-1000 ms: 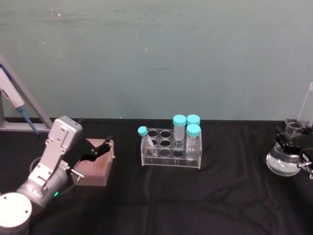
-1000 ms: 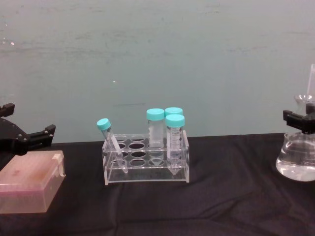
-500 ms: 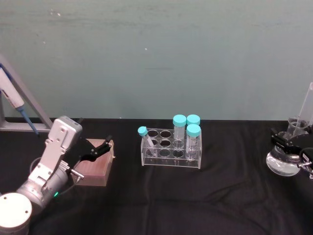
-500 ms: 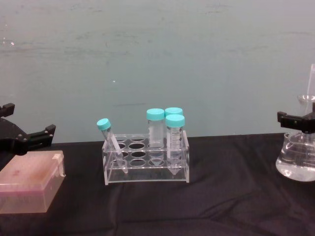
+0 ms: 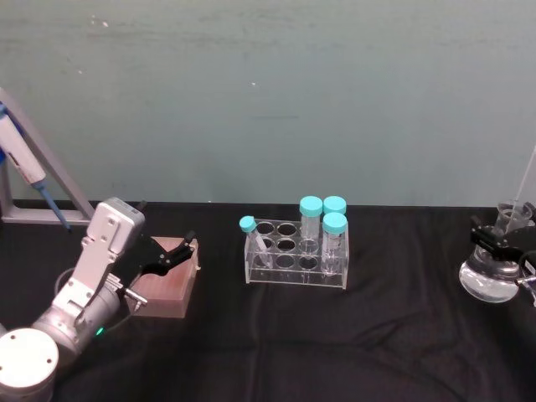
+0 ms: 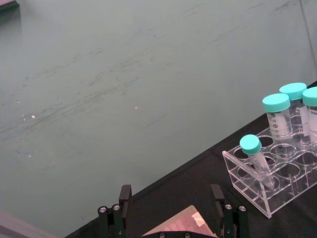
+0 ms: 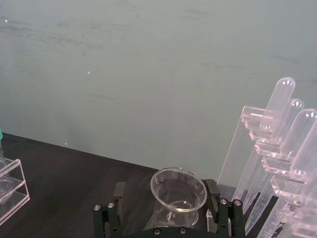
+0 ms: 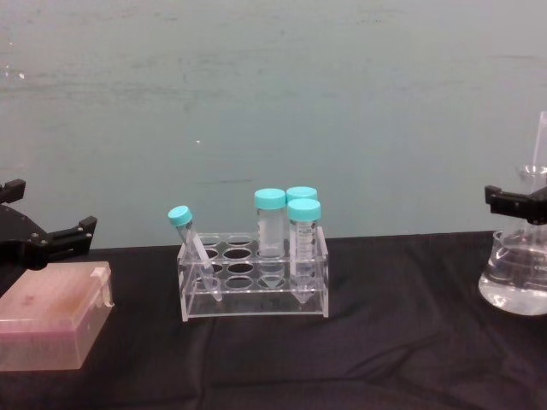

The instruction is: Place the experimental apparatus aside using one hand.

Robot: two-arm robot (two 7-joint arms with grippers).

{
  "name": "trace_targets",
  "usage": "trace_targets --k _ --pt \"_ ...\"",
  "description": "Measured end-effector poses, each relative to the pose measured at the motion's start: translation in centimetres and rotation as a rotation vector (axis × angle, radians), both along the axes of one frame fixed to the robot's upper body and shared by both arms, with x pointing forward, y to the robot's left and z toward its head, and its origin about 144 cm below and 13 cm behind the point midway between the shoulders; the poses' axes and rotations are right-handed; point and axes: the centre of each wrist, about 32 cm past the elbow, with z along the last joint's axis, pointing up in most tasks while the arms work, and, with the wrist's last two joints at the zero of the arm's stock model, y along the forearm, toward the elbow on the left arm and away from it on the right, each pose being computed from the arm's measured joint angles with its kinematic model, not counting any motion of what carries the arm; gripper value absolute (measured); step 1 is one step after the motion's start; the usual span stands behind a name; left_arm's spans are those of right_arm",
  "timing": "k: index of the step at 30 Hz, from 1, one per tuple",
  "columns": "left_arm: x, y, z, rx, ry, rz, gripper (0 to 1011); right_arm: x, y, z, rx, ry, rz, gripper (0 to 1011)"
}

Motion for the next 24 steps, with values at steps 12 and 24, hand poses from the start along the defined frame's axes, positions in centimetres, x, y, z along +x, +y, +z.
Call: trace_targets --k 12,24 --pt "0.0 0.0 0.0 0.000 0.000 0.000 1000 -0.6 0.2 0.8 -0.024 -0.074 0.007 1000" --pt "0.0 0.0 0.0 0.000 0.000 0.000 1000 -1.5 0.8 2.4 -0.087 -0.199 0.076 1000"
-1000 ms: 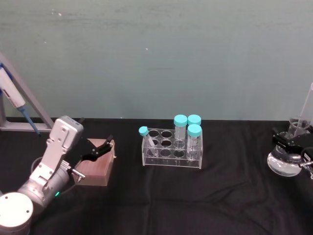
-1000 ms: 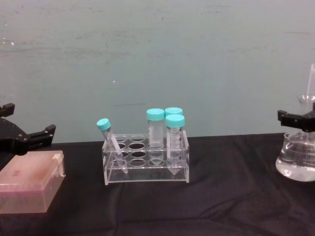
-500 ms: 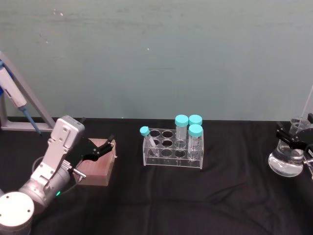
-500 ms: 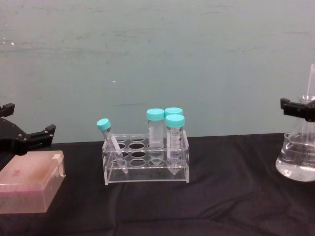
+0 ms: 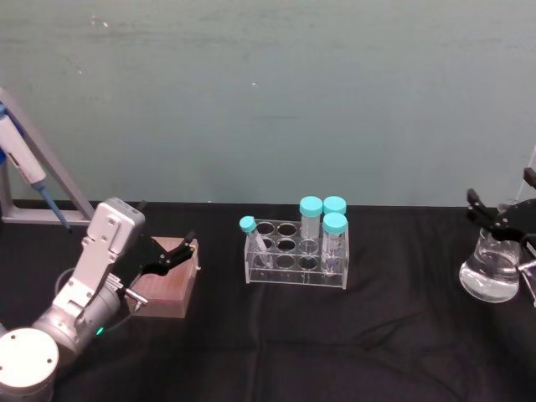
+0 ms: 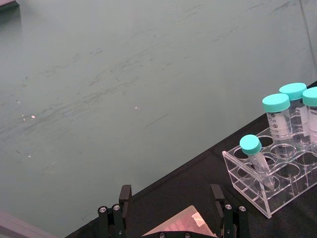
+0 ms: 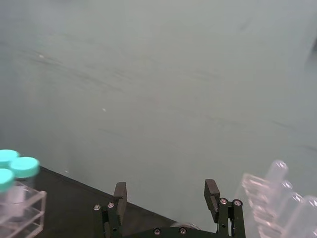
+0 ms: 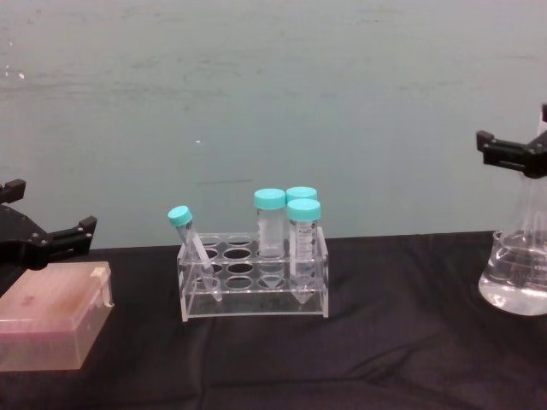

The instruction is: Place the experimental apparatus aside using one hand.

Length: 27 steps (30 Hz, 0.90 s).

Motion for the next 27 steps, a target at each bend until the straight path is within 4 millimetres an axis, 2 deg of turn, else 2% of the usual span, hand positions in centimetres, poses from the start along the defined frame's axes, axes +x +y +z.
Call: trace_targets --k 13,27 --pt "0.0 0.0 0.0 0.000 0.000 0.000 1000 -1.7 0.6 0.3 -0.013 -0.015 0.132 1000" --pt "0.0 0.0 0.0 0.000 0.000 0.000 1000 -4.7 -0.6 -1.3 -0.048 0.066 0.238 1000"
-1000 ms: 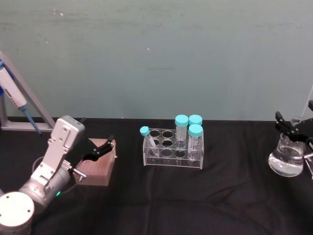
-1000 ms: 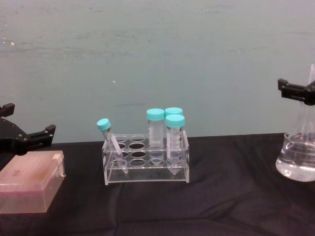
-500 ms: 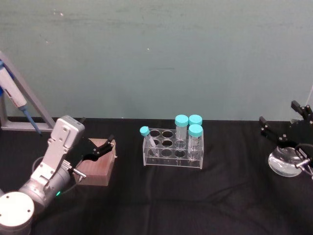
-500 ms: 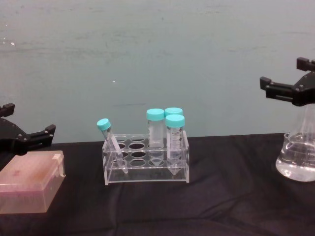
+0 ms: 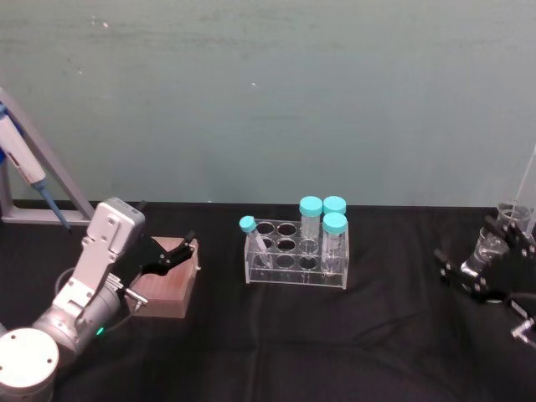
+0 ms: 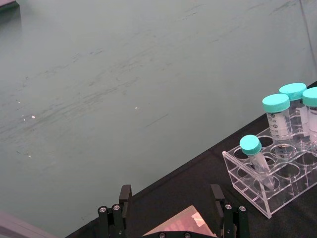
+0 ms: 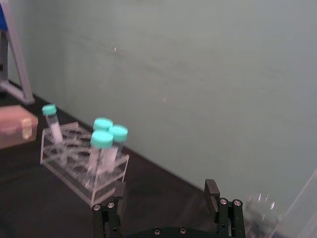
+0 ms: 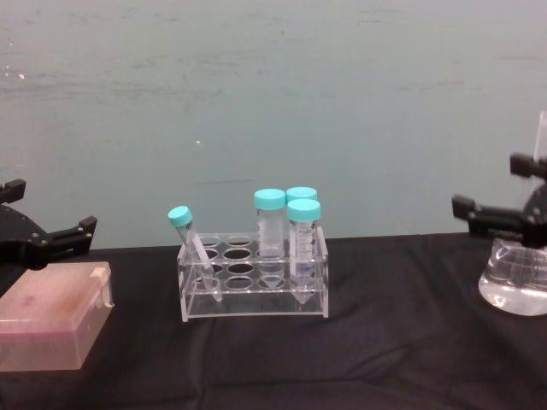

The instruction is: Place the experimental apparatus aside using one hand.

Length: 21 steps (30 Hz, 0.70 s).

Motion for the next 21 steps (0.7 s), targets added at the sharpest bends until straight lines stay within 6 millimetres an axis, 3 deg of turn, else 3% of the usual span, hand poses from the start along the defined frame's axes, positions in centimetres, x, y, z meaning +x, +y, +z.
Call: trace_targets --k 9,21 --pt "0.0 0.0 0.0 0.000 0.000 0.000 1000 -1.4 -0.5 -0.8 0.001 0.066 -0.022 1000" --pt "0.0 0.0 0.0 0.000 0.000 0.000 1000 -1.7 -0.6 -1.0 0.008 0.079 -0.031 1000"
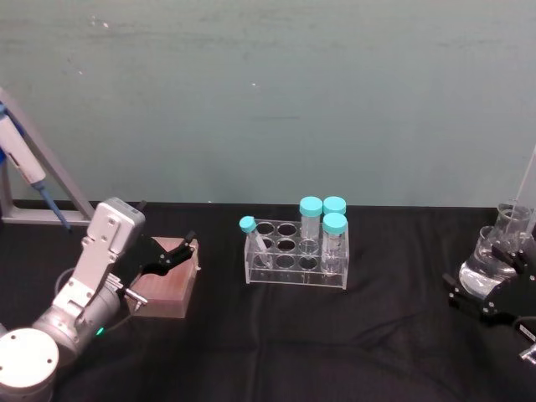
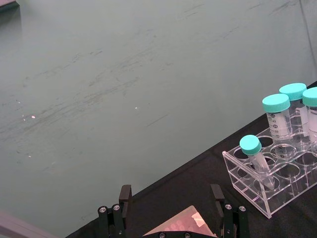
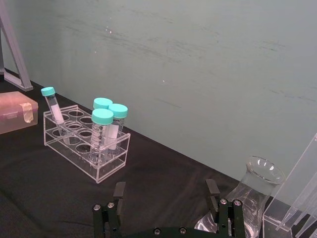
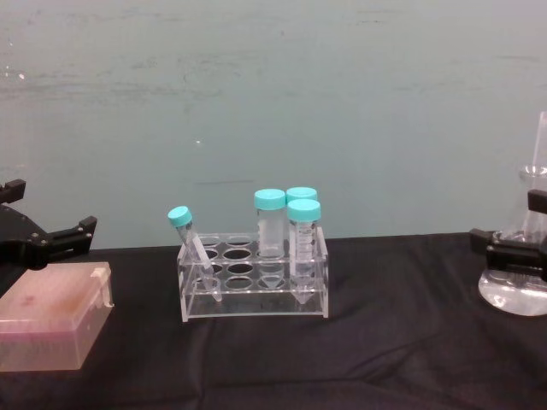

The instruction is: Place the experimental apparatus aside using one hand.

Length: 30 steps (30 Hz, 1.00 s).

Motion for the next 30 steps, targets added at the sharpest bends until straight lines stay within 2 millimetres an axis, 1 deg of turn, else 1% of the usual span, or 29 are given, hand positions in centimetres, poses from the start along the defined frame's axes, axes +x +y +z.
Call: trace_targets --k 30 --pt "0.00 0.00 0.00 0.000 0.000 0.000 1000 0.07 0.00 0.03 -0.004 -0.004 0.000 1000"
